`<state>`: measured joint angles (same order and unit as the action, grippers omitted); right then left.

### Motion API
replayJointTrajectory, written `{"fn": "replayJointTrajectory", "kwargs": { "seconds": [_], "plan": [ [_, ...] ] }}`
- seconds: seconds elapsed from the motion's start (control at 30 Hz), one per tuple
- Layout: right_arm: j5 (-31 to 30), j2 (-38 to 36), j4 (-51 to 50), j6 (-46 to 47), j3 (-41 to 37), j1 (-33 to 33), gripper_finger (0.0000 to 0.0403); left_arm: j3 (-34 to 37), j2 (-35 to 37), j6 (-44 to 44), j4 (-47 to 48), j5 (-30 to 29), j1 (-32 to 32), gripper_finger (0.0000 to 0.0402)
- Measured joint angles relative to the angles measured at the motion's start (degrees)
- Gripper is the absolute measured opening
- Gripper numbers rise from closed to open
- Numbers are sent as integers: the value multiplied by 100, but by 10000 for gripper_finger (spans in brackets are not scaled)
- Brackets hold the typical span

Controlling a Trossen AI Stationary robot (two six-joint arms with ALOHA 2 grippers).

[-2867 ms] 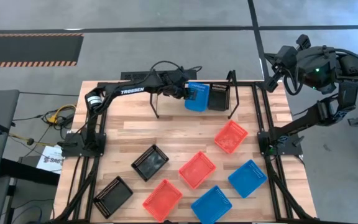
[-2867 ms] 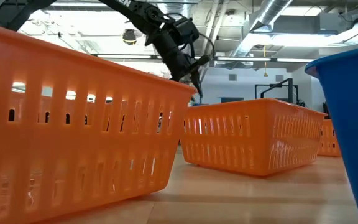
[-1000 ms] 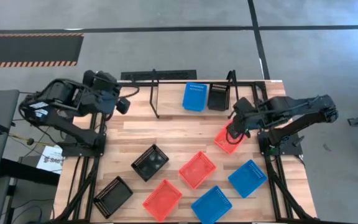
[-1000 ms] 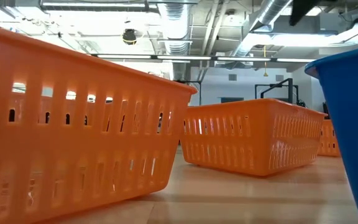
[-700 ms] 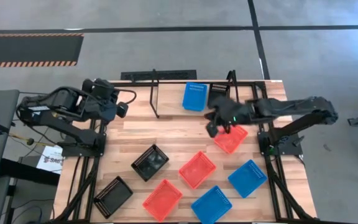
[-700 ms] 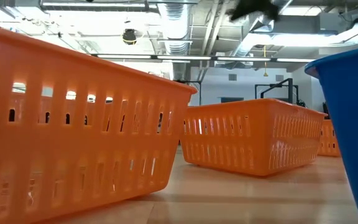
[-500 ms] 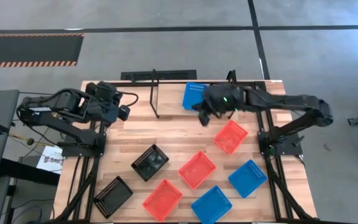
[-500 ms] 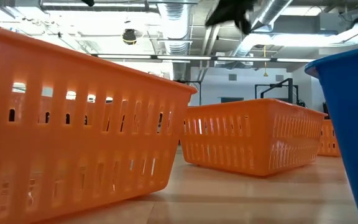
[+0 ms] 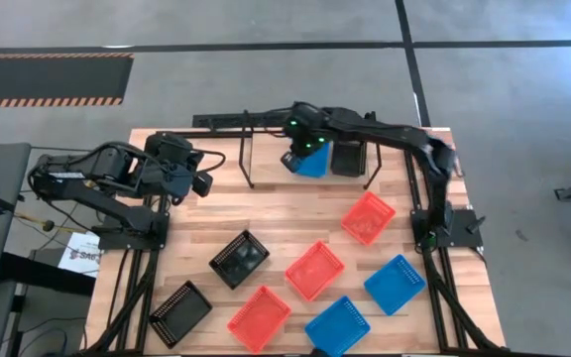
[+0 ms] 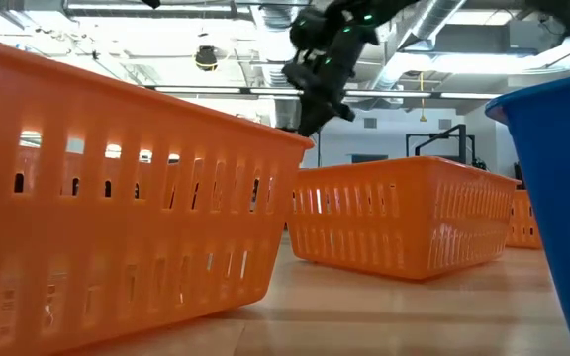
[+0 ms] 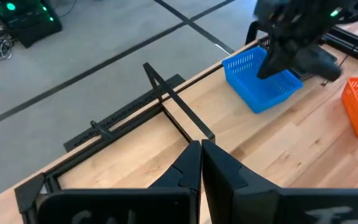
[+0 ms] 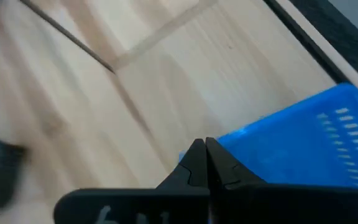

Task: Stack baskets on shelf by color
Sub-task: Put the top blue bin on the shelf

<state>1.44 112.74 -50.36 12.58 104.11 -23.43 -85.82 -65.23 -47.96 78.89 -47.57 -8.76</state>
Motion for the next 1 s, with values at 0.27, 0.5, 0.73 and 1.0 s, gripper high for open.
{"fn": "replayJointTrajectory", "kwargs": {
  "seconds": [0.27,0.5,0.73,1.0],
  "plan": [
    [-448,1151,-1444,-560,1502,-52,0,0,0,-27,-2,0,-1,0],
    [-861,1126,-1592,-560,1640,-313,0,0,0,-10,2,4,1,0],
    [-879,950,-1842,-303,1649,-593,0,0,0,12,2,-7,-1,0],
    [-391,1344,-1614,-341,1648,-581,0,0,0,14,7,-12,-1,0]
  ]
}}
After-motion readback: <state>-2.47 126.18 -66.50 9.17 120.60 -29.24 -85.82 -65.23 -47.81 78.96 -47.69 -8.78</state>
